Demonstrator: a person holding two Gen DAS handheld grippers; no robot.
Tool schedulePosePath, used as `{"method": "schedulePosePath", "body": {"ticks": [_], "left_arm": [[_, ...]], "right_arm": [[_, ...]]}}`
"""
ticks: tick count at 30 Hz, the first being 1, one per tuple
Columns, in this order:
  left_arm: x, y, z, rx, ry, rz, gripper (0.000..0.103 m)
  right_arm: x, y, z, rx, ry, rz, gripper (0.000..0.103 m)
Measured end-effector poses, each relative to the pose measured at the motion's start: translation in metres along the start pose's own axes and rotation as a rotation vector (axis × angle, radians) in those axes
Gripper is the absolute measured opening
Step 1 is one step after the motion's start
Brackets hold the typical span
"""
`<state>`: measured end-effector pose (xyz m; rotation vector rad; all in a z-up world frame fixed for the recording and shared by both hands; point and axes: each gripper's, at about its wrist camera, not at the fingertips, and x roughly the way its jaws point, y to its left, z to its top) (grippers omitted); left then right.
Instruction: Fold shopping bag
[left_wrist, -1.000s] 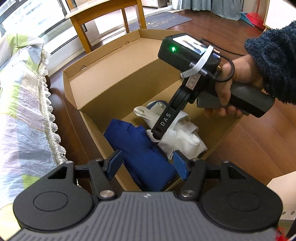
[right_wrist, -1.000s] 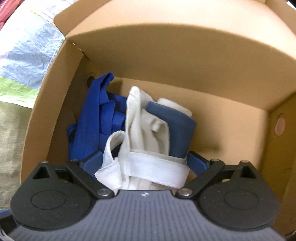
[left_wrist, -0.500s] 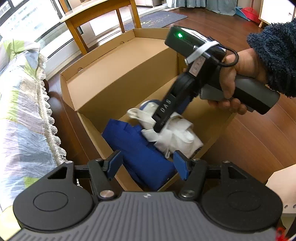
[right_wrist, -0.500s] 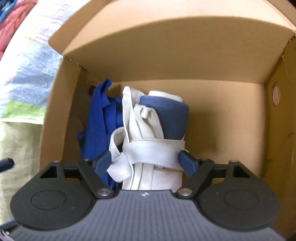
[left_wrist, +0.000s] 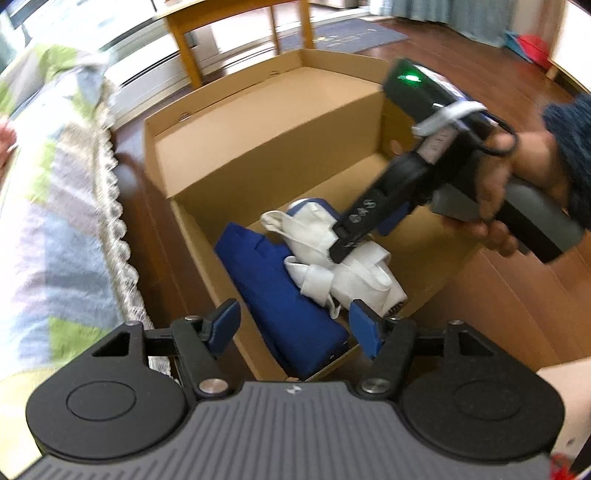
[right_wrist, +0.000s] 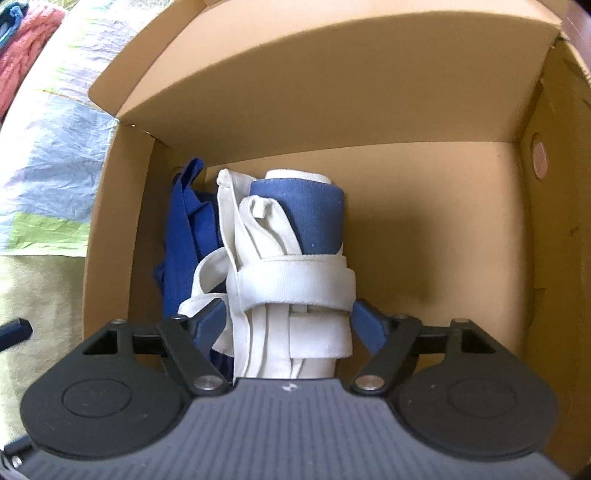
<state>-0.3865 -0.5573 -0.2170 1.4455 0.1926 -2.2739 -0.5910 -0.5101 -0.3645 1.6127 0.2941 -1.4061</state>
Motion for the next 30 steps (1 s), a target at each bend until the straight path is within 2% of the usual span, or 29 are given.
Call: {"method": "schedulePosePath", "body": {"ticks": [1, 3, 6, 10, 16, 20, 22, 26, 30], "left_arm": [[-0.003, 0.002, 0.001, -0.039, 0.005, 0.0, 0.075], [-0.009, 0.004, 0.002, -0.122, 0.012, -0.001, 0.078], [-0.018, 0.005, 0.0, -0.249, 0.019, -0.012, 0.079], [-0.033, -0.006, -0.005, -0.342, 0.003, 0.013, 0.079], [-0.057, -0.025, -0.017, -0.418, -0.014, 0.156, 0.08], [-0.081, -0.045, -0.015, -0.388, -0.06, 0.235, 0.082], [-0.095, -0.054, -0.016, -0.388, -0.103, 0.244, 0.093], [-0.123, -0.066, -0.021, -0.44, -0.166, 0.225, 0.095], [-0.146, -0.084, -0.025, -0.47, -0.189, 0.272, 0.099]], "right_arm": [[-0.003, 0.0, 0.0, -0.004, -0.007, -0.004, 0.081], [-0.015, -0.001, -0.002, -0.018, -0.021, -0.006, 0.083], [-0.033, 0.003, -0.011, -0.071, -0.039, -0.033, 0.087], [-0.067, 0.009, -0.034, -0.165, -0.081, -0.064, 0.097], [-0.116, 0.024, -0.077, -0.243, -0.145, -0.074, 0.101], [-0.143, 0.034, -0.107, -0.286, -0.19, -0.081, 0.102], [-0.156, 0.039, -0.121, -0.308, -0.23, -0.097, 0.102], [-0.181, 0.045, -0.142, -0.323, -0.272, -0.109, 0.102], [-0.203, 0.048, -0.158, -0.316, -0.307, -0.114, 0.102]]}}
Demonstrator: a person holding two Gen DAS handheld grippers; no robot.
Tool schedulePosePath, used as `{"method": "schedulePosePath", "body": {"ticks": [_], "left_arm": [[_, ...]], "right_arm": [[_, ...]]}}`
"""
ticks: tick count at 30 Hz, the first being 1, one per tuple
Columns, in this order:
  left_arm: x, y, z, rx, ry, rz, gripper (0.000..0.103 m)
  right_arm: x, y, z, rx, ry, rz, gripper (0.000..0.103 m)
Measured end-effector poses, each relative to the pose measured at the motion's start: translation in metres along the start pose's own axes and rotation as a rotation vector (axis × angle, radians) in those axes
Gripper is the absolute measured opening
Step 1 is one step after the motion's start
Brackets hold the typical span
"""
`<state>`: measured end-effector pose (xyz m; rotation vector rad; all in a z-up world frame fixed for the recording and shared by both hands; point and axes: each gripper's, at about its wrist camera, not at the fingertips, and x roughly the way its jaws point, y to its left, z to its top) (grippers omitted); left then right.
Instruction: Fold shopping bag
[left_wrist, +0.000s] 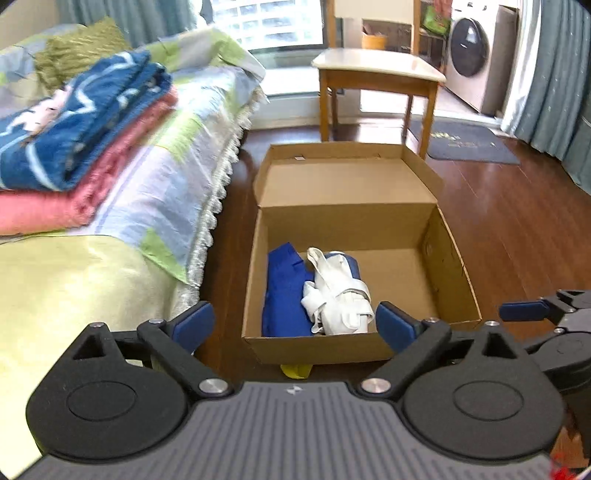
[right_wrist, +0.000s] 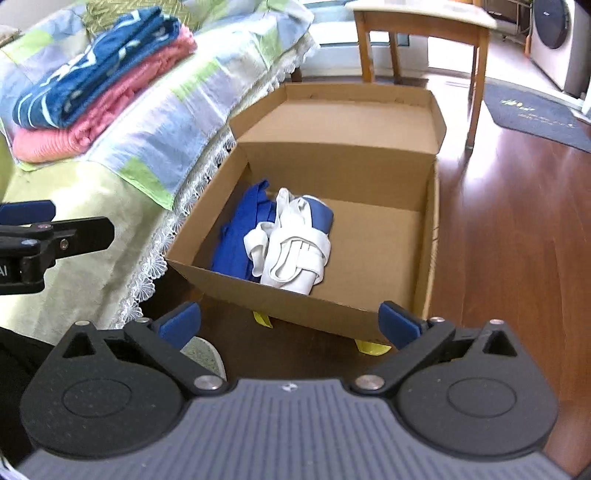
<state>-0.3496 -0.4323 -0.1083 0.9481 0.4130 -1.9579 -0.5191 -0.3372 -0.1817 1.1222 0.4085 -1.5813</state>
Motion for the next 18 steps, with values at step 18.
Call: {"method": "schedulePosePath", "body": {"ticks": [18], "left_arm": [[-0.06, -0.021, -0.009, -0.05, -0.05, 0.05, 0.101]], "right_arm": [[-0.066, 0.03, -0.014, -0.103, -0.146, -0.156, 0.102]]}}
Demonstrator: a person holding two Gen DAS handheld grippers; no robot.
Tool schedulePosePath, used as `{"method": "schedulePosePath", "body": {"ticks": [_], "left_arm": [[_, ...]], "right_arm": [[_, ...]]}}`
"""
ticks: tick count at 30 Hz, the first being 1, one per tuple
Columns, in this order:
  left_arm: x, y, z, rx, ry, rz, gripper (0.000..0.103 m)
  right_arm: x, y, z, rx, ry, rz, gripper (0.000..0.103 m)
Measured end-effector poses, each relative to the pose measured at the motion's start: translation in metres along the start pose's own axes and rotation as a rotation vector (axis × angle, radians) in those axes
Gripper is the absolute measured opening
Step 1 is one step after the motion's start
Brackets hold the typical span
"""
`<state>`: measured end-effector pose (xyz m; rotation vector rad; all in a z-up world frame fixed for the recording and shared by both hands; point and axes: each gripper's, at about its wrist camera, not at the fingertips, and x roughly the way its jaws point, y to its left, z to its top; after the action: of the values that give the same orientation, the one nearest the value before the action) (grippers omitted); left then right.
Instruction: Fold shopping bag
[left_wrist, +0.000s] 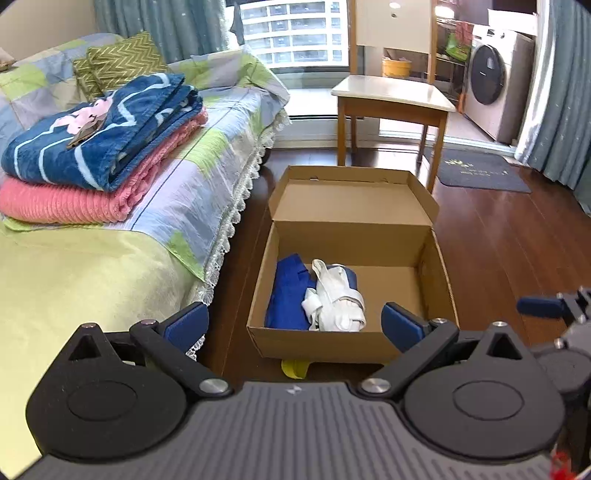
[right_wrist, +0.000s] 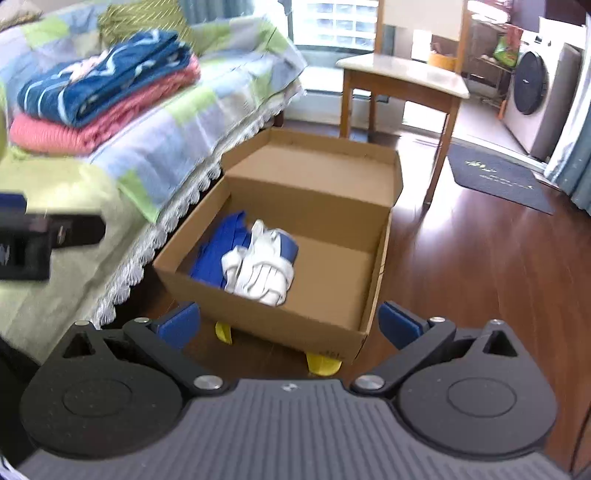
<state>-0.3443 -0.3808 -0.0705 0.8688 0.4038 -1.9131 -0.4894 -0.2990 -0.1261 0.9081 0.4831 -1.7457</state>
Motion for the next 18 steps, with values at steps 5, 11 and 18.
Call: {"method": "schedulePosePath", "body": {"ticks": [5, 11, 18], "left_arm": [[0.0, -0.002, -0.007, 0.006, 0.009, 0.027, 0.101], [0.012, 0.002, -0.019, -0.007, 0.042, 0.07, 0.101], [0.042, 0.015, -0.033, -0.043, 0.121, 0.089, 0.101]], "right_arm": [[0.004, -0.007, 0.006, 0.085, 0.044, 0.04, 0.102], [0.019, -0.006, 0.005, 0.114, 0.133, 0.063, 0.102], [0.042, 0.005, -0.003, 0.084, 0.209, 0.022, 0.102]]}}
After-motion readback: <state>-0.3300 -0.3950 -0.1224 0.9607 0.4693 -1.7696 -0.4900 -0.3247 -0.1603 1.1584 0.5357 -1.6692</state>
